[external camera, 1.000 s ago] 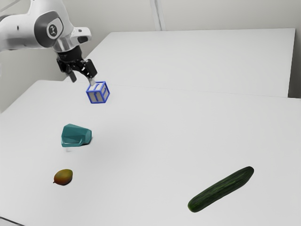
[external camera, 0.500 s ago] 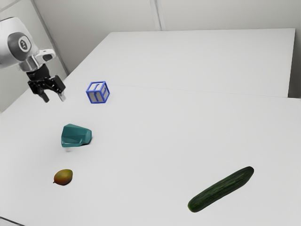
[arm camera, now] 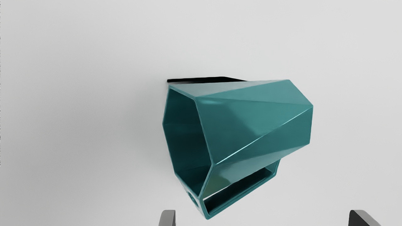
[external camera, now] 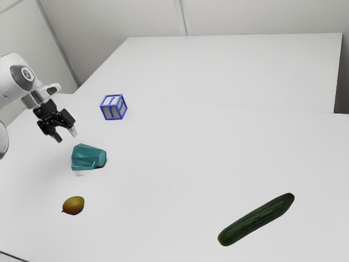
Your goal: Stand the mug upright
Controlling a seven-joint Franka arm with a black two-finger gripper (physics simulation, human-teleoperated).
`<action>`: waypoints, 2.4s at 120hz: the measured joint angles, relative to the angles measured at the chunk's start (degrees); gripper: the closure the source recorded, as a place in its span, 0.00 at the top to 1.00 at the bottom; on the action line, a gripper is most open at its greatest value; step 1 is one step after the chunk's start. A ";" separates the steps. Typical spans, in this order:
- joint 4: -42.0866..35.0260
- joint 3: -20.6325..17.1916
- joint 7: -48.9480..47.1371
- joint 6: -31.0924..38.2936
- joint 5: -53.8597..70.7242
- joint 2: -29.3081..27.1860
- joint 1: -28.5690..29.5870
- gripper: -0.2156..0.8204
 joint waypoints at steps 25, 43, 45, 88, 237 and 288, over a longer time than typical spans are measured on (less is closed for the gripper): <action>0.01 -0.03 1.48 0.65 -4.58 3.98 2.51 0.79; -0.01 -0.04 2.33 0.98 -9.17 5.75 3.11 0.79; 0.00 -0.05 2.41 1.00 -9.68 5.94 3.20 0.79; -1.60 -0.06 3.35 0.79 -19.57 8.62 4.88 0.77; -4.38 0.21 1.09 0.57 -20.35 1.07 -5.18 0.04; -17.08 1.52 -9.40 18.88 -1.09 -8.62 -20.50 0.04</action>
